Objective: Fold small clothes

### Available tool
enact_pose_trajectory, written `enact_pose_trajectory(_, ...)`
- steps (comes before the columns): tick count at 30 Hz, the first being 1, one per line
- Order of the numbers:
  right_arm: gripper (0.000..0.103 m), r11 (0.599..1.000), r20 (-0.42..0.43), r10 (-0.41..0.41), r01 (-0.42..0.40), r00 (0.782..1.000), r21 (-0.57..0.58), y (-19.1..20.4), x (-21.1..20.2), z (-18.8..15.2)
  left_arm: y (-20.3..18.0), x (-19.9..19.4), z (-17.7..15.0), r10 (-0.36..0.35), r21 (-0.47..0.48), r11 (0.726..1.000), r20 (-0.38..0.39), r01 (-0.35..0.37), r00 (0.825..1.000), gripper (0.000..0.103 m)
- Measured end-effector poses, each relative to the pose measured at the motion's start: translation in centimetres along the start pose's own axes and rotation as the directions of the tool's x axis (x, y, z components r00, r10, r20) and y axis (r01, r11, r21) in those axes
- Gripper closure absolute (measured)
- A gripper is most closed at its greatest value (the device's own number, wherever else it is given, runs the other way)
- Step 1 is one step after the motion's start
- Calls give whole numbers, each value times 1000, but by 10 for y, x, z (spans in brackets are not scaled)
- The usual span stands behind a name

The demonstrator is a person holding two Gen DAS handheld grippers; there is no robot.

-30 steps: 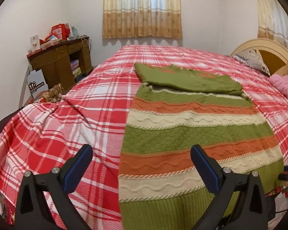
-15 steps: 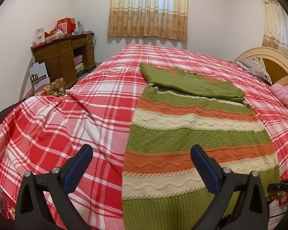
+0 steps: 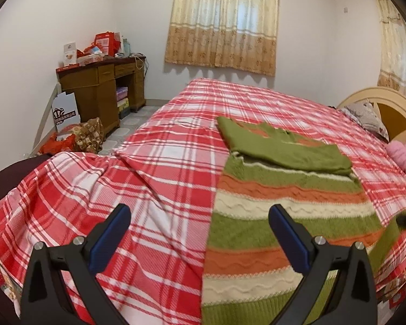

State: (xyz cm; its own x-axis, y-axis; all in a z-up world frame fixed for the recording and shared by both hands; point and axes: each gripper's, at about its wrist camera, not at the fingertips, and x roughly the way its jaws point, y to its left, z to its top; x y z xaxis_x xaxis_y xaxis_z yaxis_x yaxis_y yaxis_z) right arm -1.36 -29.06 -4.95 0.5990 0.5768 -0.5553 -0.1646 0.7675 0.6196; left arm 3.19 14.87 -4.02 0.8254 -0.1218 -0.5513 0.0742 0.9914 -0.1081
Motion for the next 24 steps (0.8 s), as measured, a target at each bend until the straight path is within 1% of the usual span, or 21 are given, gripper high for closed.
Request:
enact_pose_trajectory(4, 97, 997, 77, -73, 71, 994, 32, -13, 17, 38, 8, 7, 5, -4, -6, 1000, -18, 4, 1000, 0)
enact_pose_trajectory(7, 97, 987, 107, -126, 113, 986, 118, -33, 40, 58, 14, 11, 6, 4, -9, 1000, -29, -4, 1000, 0)
enact_pose_trajectory(10, 97, 970, 81, -216, 204, 973, 135, -50, 65, 63, 22, 17, 5, -4, -27, 1000, -43, 2, 999, 0)
enact_pose_trajectory(13, 97, 962, 47, -238, 229, 970, 146, -60, 78, 59, 23, 24, 3, -35, -17, 999, -65, 34, 997, 0)
enact_pose_trajectory(14, 97, 961, 38, -242, 235, 969, 146, -62, 81, 57, 22, 24, 2, -45, -5, 999, -69, 45, 997, 0)
enact_pose_trajectory(16, 97, 961, 36, -245, 238, 969, 139, -64, 83, 52, 15, 28, -2, -87, 39, 995, -88, 90, 992, 0)
enact_pose_trajectory(19, 97, 963, 30, -246, 241, 969, 124, -65, 85, 53, -5, 35, -8, -176, 121, 974, -139, 193, 974, 0)
enact_pose_trajectory(20, 97, 962, 26, -252, 247, 967, 115, -64, 85, 54, -18, 36, -12, -205, 170, 958, -155, 231, 966, 0)
enact_pose_trajectory(22, 97, 961, 21, -259, 256, 966, 101, -63, 85, 53, -35, 34, -17, -242, 241, 930, -165, 277, 956, 0)
enact_pose_trajectory(24, 97, 960, 20, -268, 265, 963, 88, -62, 87, 53, -55, 33, -24, -274, 328, 889, -181, 320, 945, 0)
